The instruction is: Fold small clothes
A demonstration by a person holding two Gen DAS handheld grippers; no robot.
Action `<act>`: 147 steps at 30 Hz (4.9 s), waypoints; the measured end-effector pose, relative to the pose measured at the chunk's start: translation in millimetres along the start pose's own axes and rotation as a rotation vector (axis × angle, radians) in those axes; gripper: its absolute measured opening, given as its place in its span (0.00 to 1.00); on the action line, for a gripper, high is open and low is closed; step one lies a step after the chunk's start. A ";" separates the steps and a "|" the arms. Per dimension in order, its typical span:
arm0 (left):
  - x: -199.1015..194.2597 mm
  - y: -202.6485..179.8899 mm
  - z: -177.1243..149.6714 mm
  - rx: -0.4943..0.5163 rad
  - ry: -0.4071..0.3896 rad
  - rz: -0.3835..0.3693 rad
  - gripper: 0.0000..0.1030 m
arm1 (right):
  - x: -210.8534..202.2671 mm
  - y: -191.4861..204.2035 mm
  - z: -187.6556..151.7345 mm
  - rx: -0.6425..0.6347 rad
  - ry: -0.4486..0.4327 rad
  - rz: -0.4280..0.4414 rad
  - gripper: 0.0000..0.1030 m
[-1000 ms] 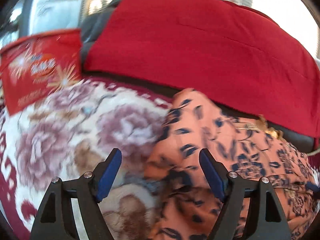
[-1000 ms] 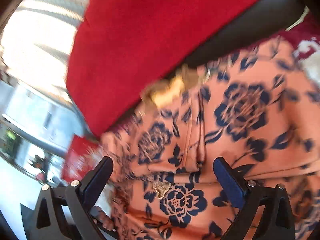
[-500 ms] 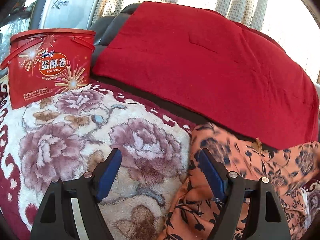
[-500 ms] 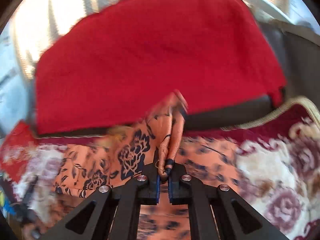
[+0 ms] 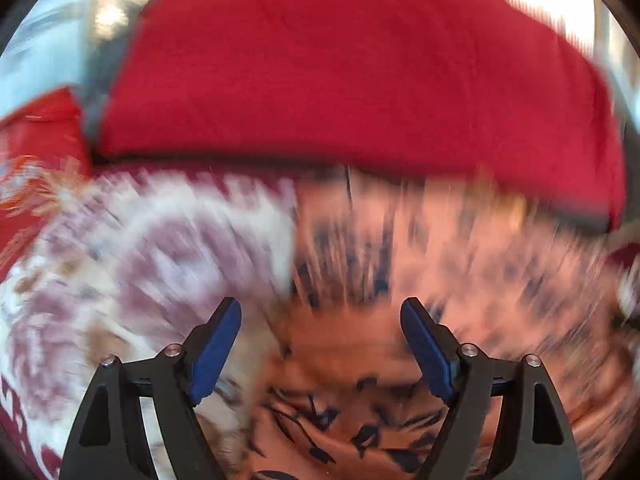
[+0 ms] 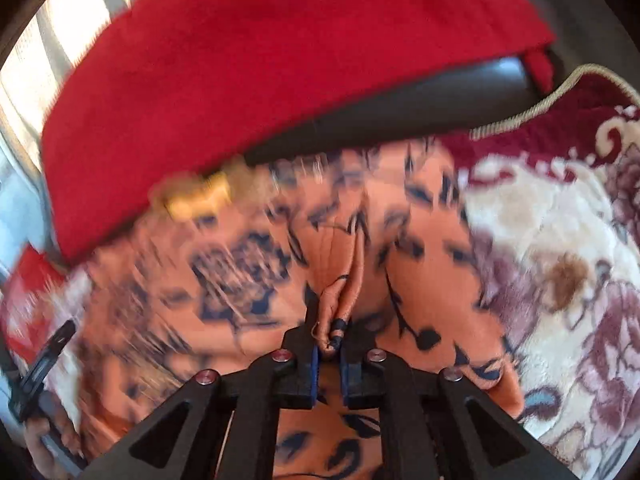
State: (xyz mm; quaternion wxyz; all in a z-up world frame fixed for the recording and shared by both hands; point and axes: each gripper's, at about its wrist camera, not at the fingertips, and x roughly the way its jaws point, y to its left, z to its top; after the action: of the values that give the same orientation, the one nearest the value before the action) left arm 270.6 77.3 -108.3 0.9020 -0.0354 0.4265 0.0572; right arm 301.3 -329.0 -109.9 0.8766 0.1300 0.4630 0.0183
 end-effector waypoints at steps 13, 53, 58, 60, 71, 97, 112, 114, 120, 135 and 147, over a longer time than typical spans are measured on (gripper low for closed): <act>13.8 6.6 -13.2 -0.058 0.023 -0.052 0.85 | -36.0 24.8 64.5 0.066 -0.125 0.182 0.72; -112.8 34.6 -61.4 -0.083 -0.027 -0.110 0.89 | -136.3 25.2 -118.9 -0.047 -0.035 0.118 0.92; -144.4 47.5 -125.7 -0.071 0.063 -0.137 0.89 | -155.0 -58.8 -168.2 0.141 0.061 0.089 0.92; -143.6 57.3 -147.9 -0.101 0.104 -0.131 0.89 | -153.1 -85.0 -189.5 0.241 0.094 0.172 0.92; -147.8 75.5 -193.1 -0.215 0.205 -0.188 0.89 | -160.0 -90.1 -224.6 0.260 0.162 0.335 0.86; -157.5 99.0 -207.8 -0.157 0.167 -0.132 0.88 | -124.4 -53.2 -240.6 0.069 0.324 0.208 0.57; -167.9 93.9 -194.0 -0.155 0.212 -0.226 0.09 | -140.4 -37.5 -231.7 0.096 0.270 0.312 0.11; -171.6 95.6 -190.8 -0.154 0.197 -0.243 0.09 | -151.3 -31.3 -223.8 0.108 0.231 0.359 0.11; -142.2 84.0 -198.2 -0.134 0.286 -0.195 0.20 | -119.8 -35.8 -229.4 0.185 0.288 0.361 0.14; -192.0 87.4 -146.8 -0.118 0.088 -0.288 0.07 | -150.1 -38.6 -199.9 0.267 0.110 0.471 0.08; -152.3 86.4 -150.4 -0.100 0.210 -0.237 0.06 | -125.4 -58.9 -194.7 0.389 0.123 0.500 0.08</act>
State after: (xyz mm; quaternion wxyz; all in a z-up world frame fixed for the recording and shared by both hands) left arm 48.1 134.9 -87.2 0.8499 -0.1361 0.5080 -0.0324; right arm 65.5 -363.9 -127.7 0.7741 0.4036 0.4635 0.1517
